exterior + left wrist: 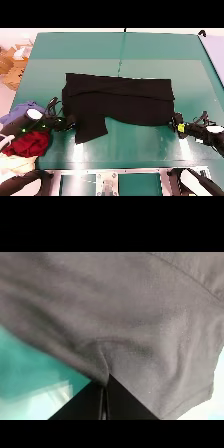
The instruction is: Fold the shirts.
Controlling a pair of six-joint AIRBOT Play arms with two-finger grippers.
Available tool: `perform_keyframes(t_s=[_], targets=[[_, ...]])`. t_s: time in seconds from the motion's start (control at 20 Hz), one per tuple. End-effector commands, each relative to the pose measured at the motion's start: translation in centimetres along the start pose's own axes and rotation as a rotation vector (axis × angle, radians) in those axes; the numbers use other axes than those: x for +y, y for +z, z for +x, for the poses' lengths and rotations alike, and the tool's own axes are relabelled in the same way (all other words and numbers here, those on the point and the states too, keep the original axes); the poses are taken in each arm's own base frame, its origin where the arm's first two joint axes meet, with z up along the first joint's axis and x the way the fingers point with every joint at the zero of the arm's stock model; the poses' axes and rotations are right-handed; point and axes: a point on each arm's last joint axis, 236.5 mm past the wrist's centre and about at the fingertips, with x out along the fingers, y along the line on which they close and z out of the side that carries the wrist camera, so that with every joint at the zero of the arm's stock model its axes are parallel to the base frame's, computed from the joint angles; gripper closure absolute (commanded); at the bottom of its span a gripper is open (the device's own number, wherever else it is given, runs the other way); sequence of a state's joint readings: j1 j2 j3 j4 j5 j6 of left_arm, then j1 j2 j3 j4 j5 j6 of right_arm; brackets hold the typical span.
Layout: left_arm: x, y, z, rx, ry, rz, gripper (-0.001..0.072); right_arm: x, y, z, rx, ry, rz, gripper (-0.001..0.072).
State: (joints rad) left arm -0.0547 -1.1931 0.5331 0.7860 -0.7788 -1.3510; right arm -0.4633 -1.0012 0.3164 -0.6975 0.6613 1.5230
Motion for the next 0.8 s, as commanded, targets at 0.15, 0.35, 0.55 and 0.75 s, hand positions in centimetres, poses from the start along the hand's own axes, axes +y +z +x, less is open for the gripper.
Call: perform_keyframes(t_s=[0.15, 0.35, 0.55, 0.75], targets=[[-1.8, -1.6, -4.4, 0.197, 0.063, 0.184, 0.0687, 1.3, 1.6, -2.7, 0.063, -0.046, -0.190, 0.0700], [-1.6, -3.8, -8.0, 0.233, 0.123, 0.228, 0.0688, -0.8, 1.9, -5.5, 0.135, -0.139, -0.209, 0.0701], [-2.6, -4.9, -9.9, 0.231, 0.108, 0.239, 0.0688, -1.4, 1.2, -7.6, 0.141, -0.201, -0.226, 0.0701], [-5.3, -1.6, -11.5, 0.126, 0.074, 0.281, 0.0687, 3.1, 3.1, -9.6, 0.058, -0.108, -0.264, 0.0700]])
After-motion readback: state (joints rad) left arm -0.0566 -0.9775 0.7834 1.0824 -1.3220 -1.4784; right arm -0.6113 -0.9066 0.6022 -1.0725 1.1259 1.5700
